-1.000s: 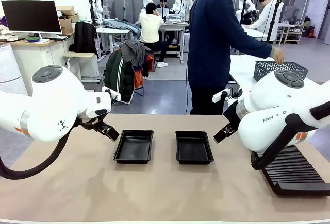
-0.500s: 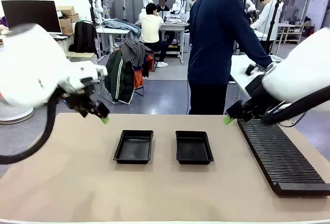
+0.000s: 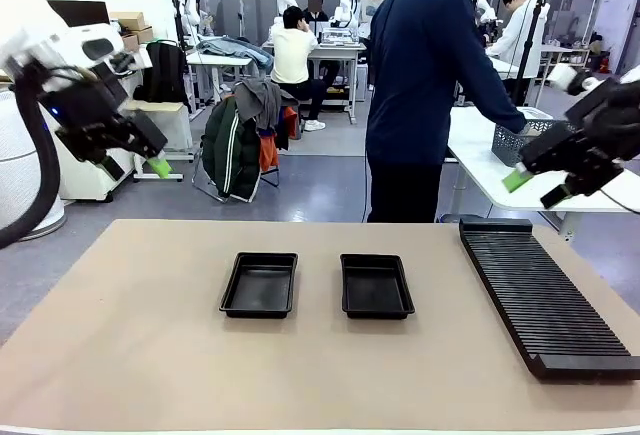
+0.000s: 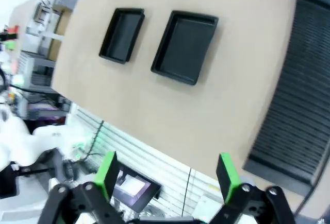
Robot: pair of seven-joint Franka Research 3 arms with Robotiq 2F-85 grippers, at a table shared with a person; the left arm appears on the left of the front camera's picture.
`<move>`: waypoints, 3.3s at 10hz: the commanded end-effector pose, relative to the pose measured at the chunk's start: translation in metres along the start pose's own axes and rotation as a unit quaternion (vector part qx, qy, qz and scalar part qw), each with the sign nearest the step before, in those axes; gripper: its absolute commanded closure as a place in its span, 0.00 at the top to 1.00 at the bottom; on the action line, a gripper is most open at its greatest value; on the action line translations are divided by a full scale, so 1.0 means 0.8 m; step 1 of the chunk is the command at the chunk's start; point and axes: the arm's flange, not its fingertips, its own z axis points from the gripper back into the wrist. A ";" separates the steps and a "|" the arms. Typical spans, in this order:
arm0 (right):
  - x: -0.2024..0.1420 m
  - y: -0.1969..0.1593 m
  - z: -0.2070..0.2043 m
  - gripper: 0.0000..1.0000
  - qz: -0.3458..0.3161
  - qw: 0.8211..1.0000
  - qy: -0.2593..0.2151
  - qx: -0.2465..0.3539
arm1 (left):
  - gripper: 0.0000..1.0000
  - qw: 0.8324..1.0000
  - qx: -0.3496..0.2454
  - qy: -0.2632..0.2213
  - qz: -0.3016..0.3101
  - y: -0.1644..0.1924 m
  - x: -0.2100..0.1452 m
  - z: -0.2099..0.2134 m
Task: Inspect and transfer BCBs to ESD trays.
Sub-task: Pick up the Blank PCB from the PCB Rack and place it in the left ESD tray.
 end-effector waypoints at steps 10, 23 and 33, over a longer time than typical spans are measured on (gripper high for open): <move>0.031 -0.099 0.082 1.00 -0.140 0.986 0.016 0.092 | 1.00 0.989 -0.092 -0.017 0.118 0.064 -0.021 0.041; 0.029 -0.095 0.163 1.00 -0.103 0.993 -0.027 0.044 | 1.00 0.988 -0.056 -0.038 0.136 0.044 -0.028 0.085; 0.023 -0.107 0.216 1.00 -0.117 0.992 -0.048 -0.007 | 1.00 0.990 -0.029 -0.044 0.134 0.033 -0.027 0.110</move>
